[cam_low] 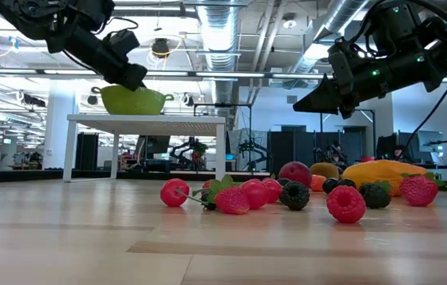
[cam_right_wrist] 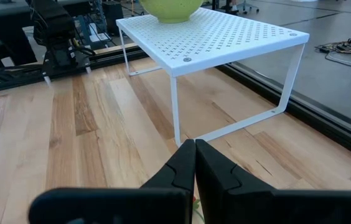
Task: Pick & Place Fruit
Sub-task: Put the red cherry into the green bowl on the shelf, then put the red cherry into the green strainer bowl on the shelf
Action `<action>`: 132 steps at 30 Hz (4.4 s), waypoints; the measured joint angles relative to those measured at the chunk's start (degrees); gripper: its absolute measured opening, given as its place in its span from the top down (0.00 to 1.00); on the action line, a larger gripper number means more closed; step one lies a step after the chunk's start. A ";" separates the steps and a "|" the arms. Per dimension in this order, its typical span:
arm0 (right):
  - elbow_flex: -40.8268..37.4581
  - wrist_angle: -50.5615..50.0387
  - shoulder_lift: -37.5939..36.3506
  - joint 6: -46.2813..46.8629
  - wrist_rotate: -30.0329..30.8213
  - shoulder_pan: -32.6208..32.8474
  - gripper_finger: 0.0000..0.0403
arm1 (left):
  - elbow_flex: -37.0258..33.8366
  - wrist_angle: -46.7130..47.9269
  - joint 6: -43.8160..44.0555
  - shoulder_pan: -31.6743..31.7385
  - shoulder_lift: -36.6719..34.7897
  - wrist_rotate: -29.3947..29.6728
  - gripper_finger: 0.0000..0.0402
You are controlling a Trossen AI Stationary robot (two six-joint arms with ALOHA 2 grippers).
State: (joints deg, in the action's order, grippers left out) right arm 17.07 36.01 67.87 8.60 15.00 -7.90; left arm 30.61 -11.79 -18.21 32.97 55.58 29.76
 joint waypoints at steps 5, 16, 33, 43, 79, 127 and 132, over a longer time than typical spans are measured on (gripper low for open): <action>0.01 0.00 -0.02 0.00 0.00 0.00 0.99 | 1.36 -0.32 0.48 -1.82 -4.67 0.30 0.67; 0.00 0.00 -0.01 0.00 0.00 -0.02 0.99 | 1.46 0.00 12.91 -19.64 -9.03 -28.12 0.67; 0.01 0.00 -0.01 0.00 0.00 -0.02 0.99 | 1.46 -5.51 7.99 -47.45 22.08 -30.02 0.58; -0.01 0.02 -0.01 0.00 0.00 -0.02 0.99 | 1.46 -10.54 8.14 -50.97 33.72 -23.63 0.29; 0.01 0.00 -0.02 0.00 0.00 0.00 0.99 | 4.25 -33.19 14.29 -50.95 55.58 -29.60 0.26; 0.00 0.02 -0.02 0.00 0.00 -0.02 0.99 | 0.39 -17.25 10.68 -46.43 17.58 -27.17 0.88; 0.01 0.02 -0.02 0.00 0.00 -0.02 0.99 | -2.65 -12.93 10.57 -48.73 17.43 -26.84 0.80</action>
State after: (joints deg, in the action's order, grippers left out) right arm 17.08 36.03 67.85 8.60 15.00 -7.92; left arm 27.96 -24.72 -7.64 -15.76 73.01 2.92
